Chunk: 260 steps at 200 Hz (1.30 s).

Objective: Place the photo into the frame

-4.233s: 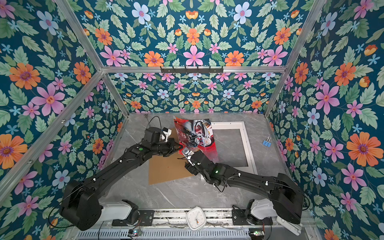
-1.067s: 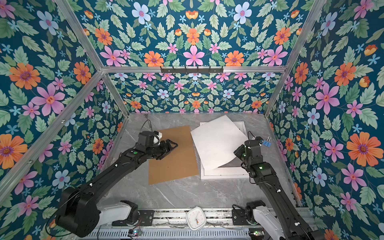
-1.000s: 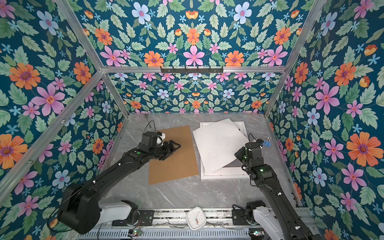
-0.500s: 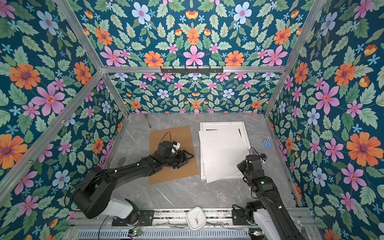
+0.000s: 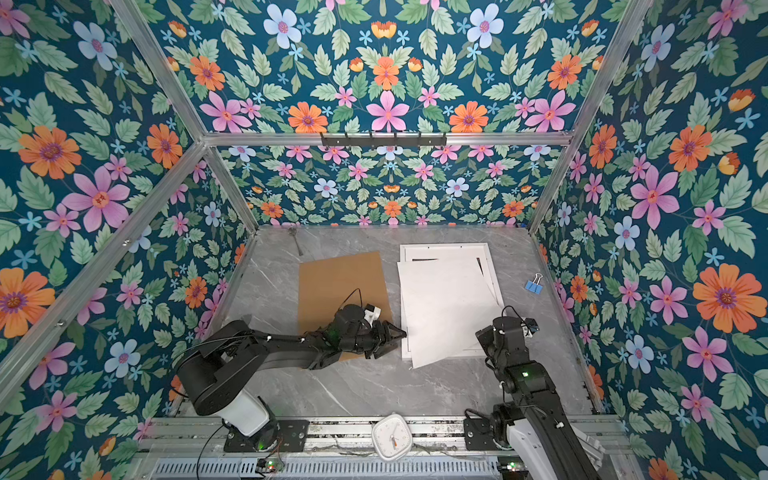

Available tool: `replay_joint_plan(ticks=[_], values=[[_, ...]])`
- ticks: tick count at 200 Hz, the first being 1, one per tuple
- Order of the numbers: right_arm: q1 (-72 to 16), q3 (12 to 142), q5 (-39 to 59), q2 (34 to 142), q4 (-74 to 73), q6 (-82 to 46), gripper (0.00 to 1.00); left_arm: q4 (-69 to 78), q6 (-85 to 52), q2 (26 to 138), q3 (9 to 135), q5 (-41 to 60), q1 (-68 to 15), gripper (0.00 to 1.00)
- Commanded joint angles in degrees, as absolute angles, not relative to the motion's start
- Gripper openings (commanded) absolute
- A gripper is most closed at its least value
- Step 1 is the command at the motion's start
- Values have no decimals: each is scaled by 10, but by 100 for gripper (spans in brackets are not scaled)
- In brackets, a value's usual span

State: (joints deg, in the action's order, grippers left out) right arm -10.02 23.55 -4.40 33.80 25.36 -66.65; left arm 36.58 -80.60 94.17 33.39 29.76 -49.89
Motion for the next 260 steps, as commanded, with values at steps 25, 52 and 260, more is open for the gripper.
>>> replay_joint_plan(ticks=[25, 52, 260], values=[[-100, 239, -49, 326, 248, -684, 0, 464, -873, 967, 334, 277, -541, 59], [-100, 236, -53, 322, 244, -688, 0, 493, -892, 991, 338, 273, -561, 55], [-100, 237, -48, 310, 257, -712, 0, 529, -919, 1041, 352, 257, -581, 44]])
